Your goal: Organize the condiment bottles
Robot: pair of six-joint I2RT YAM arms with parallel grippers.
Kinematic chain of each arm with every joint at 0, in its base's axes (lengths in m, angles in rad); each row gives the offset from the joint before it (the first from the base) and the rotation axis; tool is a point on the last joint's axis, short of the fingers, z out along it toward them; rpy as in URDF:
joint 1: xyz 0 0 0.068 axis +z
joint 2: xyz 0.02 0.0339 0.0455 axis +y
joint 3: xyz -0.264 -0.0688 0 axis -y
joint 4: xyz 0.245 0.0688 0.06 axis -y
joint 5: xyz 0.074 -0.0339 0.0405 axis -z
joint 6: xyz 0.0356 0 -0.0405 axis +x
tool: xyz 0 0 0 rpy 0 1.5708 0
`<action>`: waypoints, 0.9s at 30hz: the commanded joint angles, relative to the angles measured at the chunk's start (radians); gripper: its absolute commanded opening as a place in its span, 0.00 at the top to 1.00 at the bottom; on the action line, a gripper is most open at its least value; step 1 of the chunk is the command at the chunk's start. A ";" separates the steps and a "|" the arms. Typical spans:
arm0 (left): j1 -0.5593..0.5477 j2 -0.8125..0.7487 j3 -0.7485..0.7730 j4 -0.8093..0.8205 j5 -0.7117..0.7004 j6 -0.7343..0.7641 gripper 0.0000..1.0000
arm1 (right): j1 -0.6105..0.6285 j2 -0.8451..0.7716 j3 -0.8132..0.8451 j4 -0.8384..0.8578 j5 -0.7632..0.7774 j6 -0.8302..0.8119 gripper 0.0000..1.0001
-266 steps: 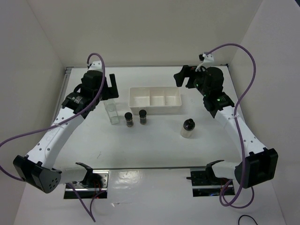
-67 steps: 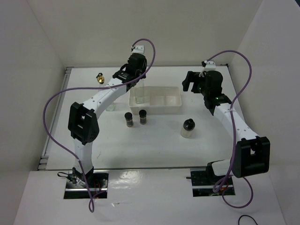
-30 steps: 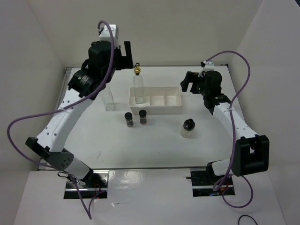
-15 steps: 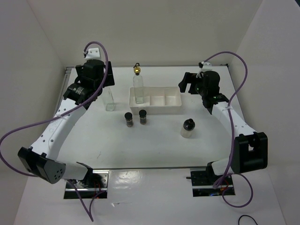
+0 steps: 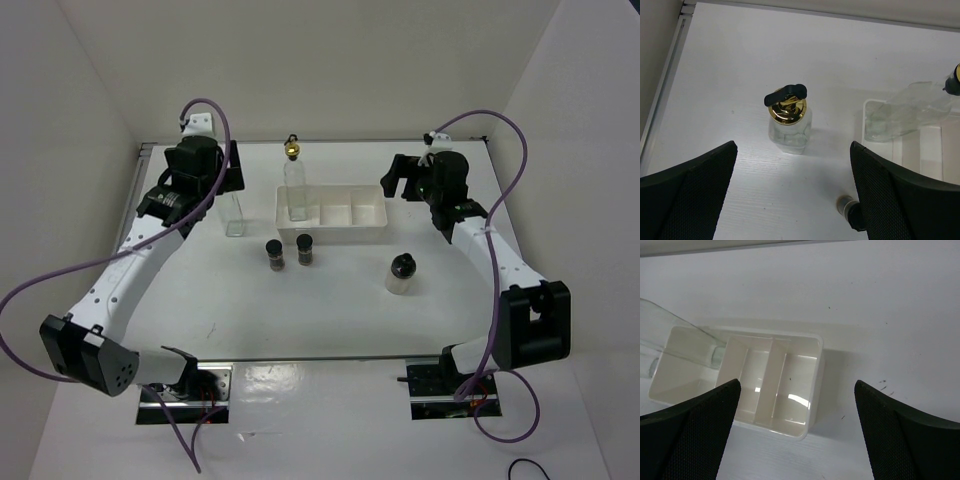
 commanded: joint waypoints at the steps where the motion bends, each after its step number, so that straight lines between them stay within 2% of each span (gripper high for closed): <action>1: 0.012 0.014 -0.011 0.080 0.013 0.027 0.01 | 0.006 0.014 0.008 0.044 0.003 -0.009 0.01; 12: 0.061 0.095 -0.002 0.090 0.010 0.082 0.01 | 0.006 0.052 0.017 0.053 0.023 -0.009 0.01; 20: 0.092 0.137 -0.002 0.146 0.121 0.136 0.01 | 0.006 0.072 0.026 0.053 0.032 -0.009 0.01; 27: 0.103 0.187 0.026 0.146 0.131 0.164 0.01 | 0.006 0.081 0.035 0.062 0.042 -0.009 0.01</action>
